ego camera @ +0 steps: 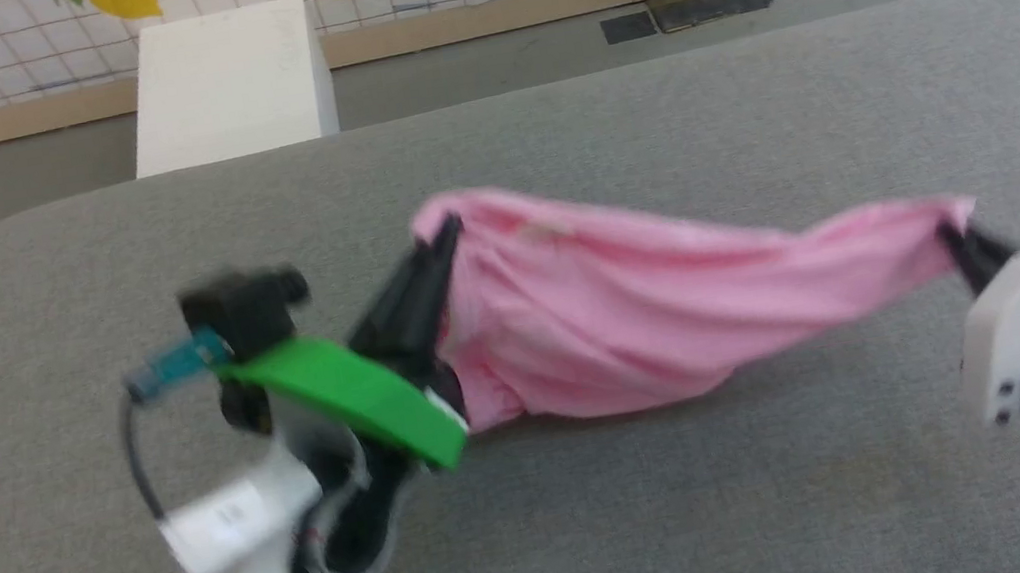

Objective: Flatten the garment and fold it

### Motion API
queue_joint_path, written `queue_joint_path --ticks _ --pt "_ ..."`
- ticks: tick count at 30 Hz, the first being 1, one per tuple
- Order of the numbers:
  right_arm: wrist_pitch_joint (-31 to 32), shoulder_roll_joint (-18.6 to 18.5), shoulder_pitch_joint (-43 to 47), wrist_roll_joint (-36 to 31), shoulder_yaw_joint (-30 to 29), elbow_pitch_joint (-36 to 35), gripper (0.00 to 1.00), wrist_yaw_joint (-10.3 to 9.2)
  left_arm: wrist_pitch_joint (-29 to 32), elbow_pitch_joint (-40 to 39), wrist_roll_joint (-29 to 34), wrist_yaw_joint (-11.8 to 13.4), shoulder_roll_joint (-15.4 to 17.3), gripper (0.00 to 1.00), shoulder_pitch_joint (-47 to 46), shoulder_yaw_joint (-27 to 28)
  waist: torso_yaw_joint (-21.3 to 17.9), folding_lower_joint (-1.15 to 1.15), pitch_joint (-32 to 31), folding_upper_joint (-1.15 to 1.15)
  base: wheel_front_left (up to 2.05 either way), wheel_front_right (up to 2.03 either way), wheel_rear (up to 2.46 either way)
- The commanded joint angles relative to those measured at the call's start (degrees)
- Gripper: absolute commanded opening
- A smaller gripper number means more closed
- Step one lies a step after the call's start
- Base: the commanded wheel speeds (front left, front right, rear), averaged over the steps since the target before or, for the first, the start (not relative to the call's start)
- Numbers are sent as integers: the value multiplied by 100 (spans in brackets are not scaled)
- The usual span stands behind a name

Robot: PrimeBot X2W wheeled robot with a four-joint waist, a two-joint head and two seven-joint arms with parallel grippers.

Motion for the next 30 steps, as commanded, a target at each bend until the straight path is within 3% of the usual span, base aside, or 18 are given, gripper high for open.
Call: queue_joint_path --ticks 1,4,9,13,18,24,30 --pt "144 -206 -356 48 105 -144 0 -9 250 -108 -270 -6 53 0 -307 122 -119 0 64 0 0 0 0" --pt "477 -628 -1126 283 396 -233 0 -9 956 -208 -967 265 8 0 -898 455 -263 0 260 0 0 0 0" --pt "832 -1125 -2574 521 843 96 0 -9 1615 -72 -1197 717 212 0 -2089 833 -455 0 761 0 0 0 0" --pt "741 -1425 -3730 480 1140 586 0 -9 1593 316 -1111 937 258 0 -3121 1105 -527 0 1233 0 0 0 0" --pt "394 -1549 -5051 331 1403 1285 0 -9 1256 971 -786 1174 370 0 -4291 1379 -615 0 1783 0 0 0 0" --pt "-432 -1370 -6426 -39 1444 2062 0 -9 387 1708 -671 1195 282 0 -5513 1810 -671 0 2223 0 0 0 0" --pt "-1406 -1075 -7112 -387 1276 2561 0 -9 -337 2123 -670 811 186 0 -6130 1960 -626 0 2393 0 0 0 0"
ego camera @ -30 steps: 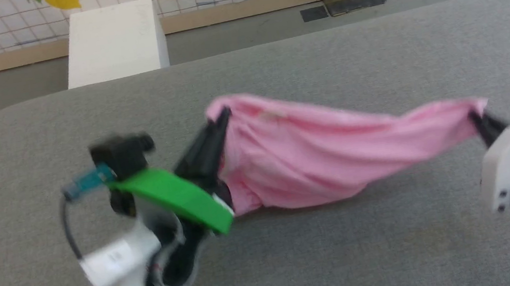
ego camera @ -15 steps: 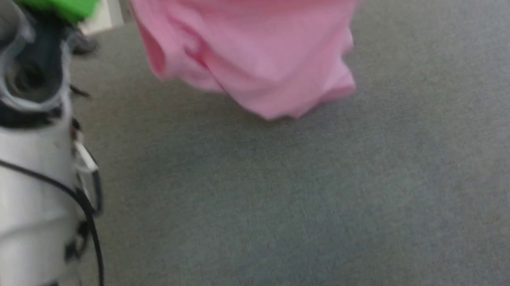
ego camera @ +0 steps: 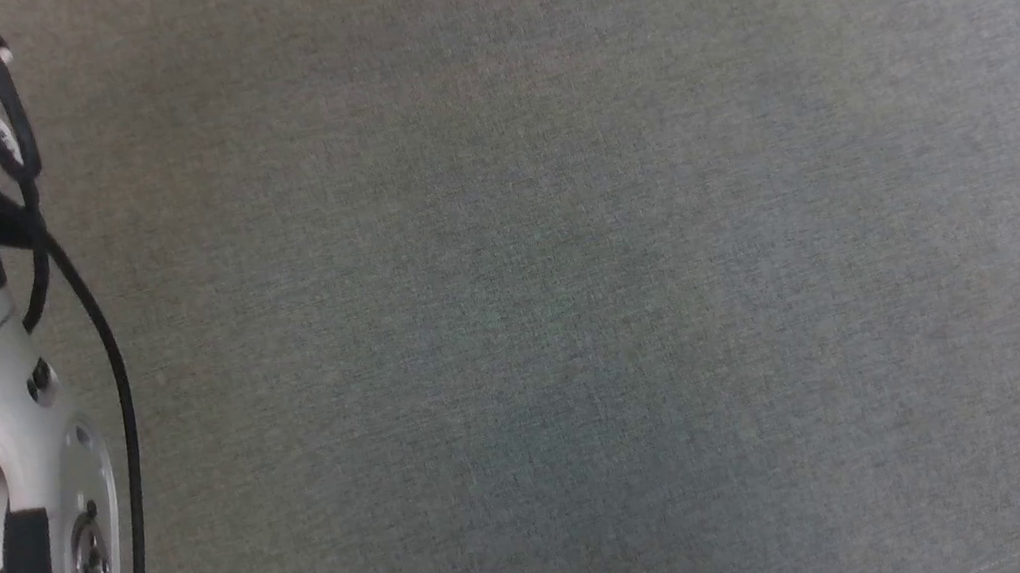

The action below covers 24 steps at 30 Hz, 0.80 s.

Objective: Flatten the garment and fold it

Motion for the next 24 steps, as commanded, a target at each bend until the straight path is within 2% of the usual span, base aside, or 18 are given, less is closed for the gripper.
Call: queue_joint_path --ticks 1,7,10,13,17,19,24 --pt "-90 35 36 -17 -53 134 0 -13 -78 86 64 -82 31 0 -48 40 -5 -2 137 0 0 0 0" --pt "-184 153 804 331 93 572 0 -13 124 431 284 -540 210 0 754 -436 129 -2 -68 0 0 0 0" --pt "-52 100 1514 692 337 607 0 -13 157 342 355 -691 322 0 1590 -628 172 -2 -315 0 0 0 0" --pt "162 -43 2410 1171 592 362 0 -13 139 -36 98 -820 273 0 2718 -660 256 -2 -643 0 0 0 0" --pt "521 -323 3786 1727 688 -338 0 -13 343 -711 -76 -836 335 0 4387 -832 358 -2 -1062 0 0 0 0" --pt "590 -465 4530 1778 569 -753 0 -13 514 -1083 -174 -816 373 0 5189 -948 433 -2 -1256 0 0 0 0" --pt "804 -368 6370 1718 140 -1595 0 -13 792 -1882 -203 -599 619 0 6726 -1094 566 -2 -1611 0 0 0 0"
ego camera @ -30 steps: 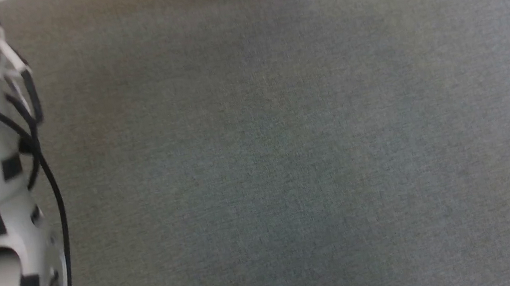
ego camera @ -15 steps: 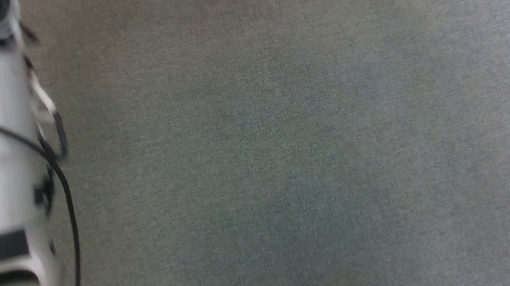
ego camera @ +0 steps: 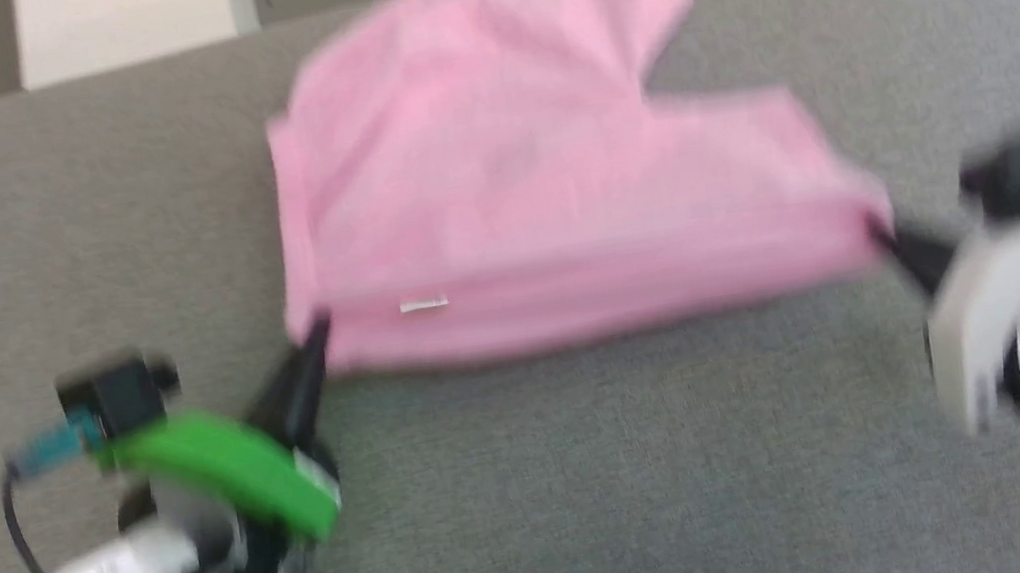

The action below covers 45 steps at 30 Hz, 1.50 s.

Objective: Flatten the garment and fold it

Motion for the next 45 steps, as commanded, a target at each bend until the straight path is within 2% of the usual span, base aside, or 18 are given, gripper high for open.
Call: queue_joint_path --ticks 1,5,11,15,19,24,31,36,45 --pt "82 107 430 -59 -93 -189 0 -10 46 -171 68 114 137 0 337 -24 235 1 -445 0 0 0 0" --pt "420 390 1651 -285 -516 -644 0 -10 239 -596 222 378 304 0 1222 -217 329 1 -699 0 0 0 0" --pt "1196 880 2990 -572 -1150 -1387 0 -10 644 -1349 136 600 483 0 2249 -483 379 1 -838 0 0 0 0" --pt "1710 1094 3483 -607 -1452 -1876 0 -10 844 -1750 88 715 518 0 2594 -642 400 1 -822 0 0 0 0" --pt "1683 1172 3453 -676 -1661 -2292 0 -10 638 -1986 135 803 334 0 2625 -644 418 1 -790 0 0 0 0" --pt "1320 922 2834 -816 -1608 -2407 0 -10 352 -1909 358 831 140 0 2256 -632 470 1 -735 0 0 0 0" --pt "948 272 1377 -872 -1350 -1748 0 -10 -136 -1331 650 727 -268 0 1128 -587 803 1 -430 0 0 0 0" --pt "791 -61 7 -815 -1004 -831 0 -10 -371 -677 778 732 -621 0 263 -596 1041 1 5 0 0 0 0" --pt "659 -246 -2202 -745 -321 1028 0 -10 -791 168 1036 803 -996 0 -679 -642 1396 1 829 0 0 0 0"
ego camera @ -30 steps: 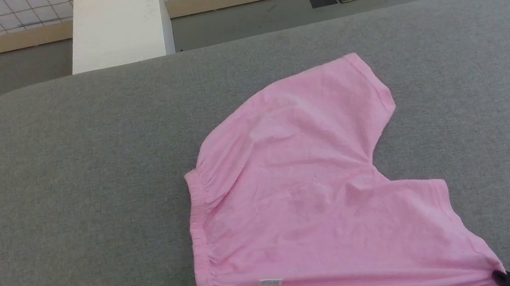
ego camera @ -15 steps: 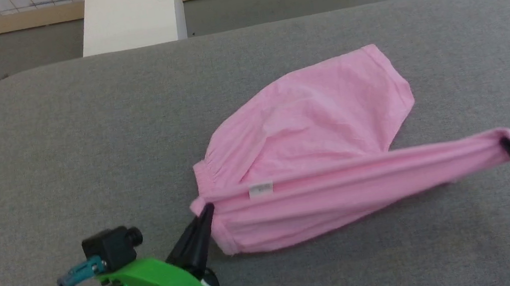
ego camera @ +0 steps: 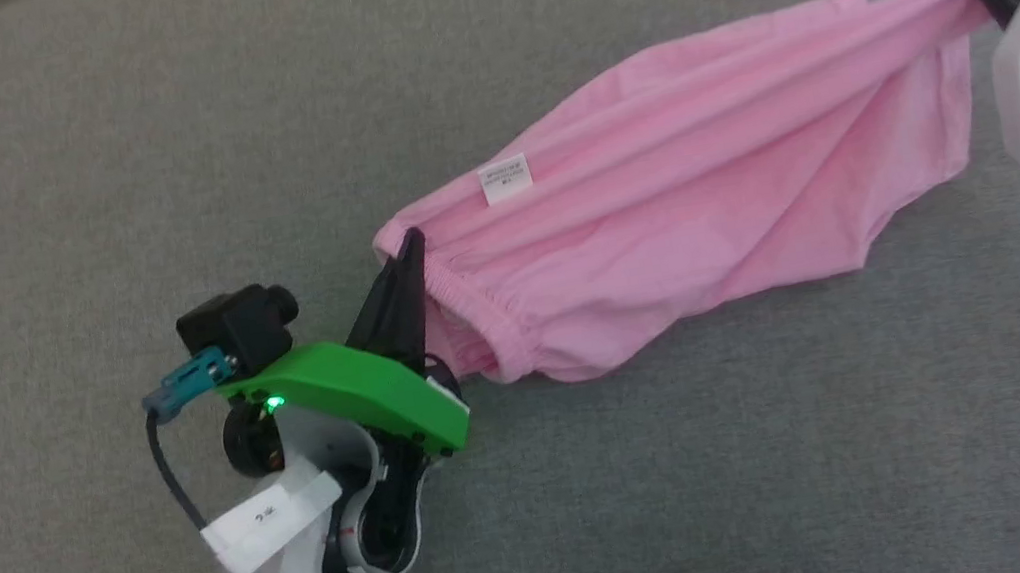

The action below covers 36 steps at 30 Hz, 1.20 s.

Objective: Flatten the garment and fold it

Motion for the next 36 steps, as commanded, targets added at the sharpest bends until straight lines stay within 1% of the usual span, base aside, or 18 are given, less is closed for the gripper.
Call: queue_joint_path --ticks 1,5,11,12,13,14,15,20,24,30,33,36 --pt "-27 -42 -230 29 79 222 0 -11 -75 95 88 -5 -41 0 -157 -12 351 0 506 0 0 0 0" --pt "-39 -82 -782 50 361 862 0 -11 -247 366 138 -49 -138 0 -408 -96 498 0 762 0 0 0 0" --pt "-127 -133 -1256 105 746 1612 0 -11 -407 707 122 -83 -247 0 -667 -238 666 0 933 0 0 0 0" --pt "-144 -167 -1388 182 897 1907 0 -11 -444 828 58 -101 -282 0 -726 -300 709 0 944 0 0 0 0" --pt "-121 -157 -1426 229 883 2033 0 -11 -446 865 9 -109 -295 36 -737 -322 716 0 939 0 0 0 0" --pt "-111 -147 -1453 249 875 2119 0 -11 -443 886 -12 -128 -303 77 -748 -357 720 0 931 0 0 0 0" --pt "-127 -138 -1476 267 894 2199 99 -11 -444 910 -36 -156 -310 100 -758 -398 724 0 913 0 0 0 0" --pt "-463 -111 -1431 425 852 2441 100 -11 -561 963 -144 -305 -331 100 -745 -498 694 0 695 0 0 0 0" --pt "-774 -132 -1229 638 850 2438 100 -11 -651 895 -99 -325 -278 100 -614 -542 635 0 395 0 0 0 0" --pt "-1233 -132 -668 1001 745 2144 100 -11 -781 637 47 -240 -63 100 -218 -571 500 0 -174 0 0 0 0" --pt "-1563 -65 -307 1056 465 1882 100 -11 -863 518 239 -172 70 100 -33 -653 448 0 -399 0 0 0 0" --pt "-1956 103 211 1015 87 1503 100 -11 -964 431 563 -127 204 100 154 -871 390 0 -625 0 0 0 0"
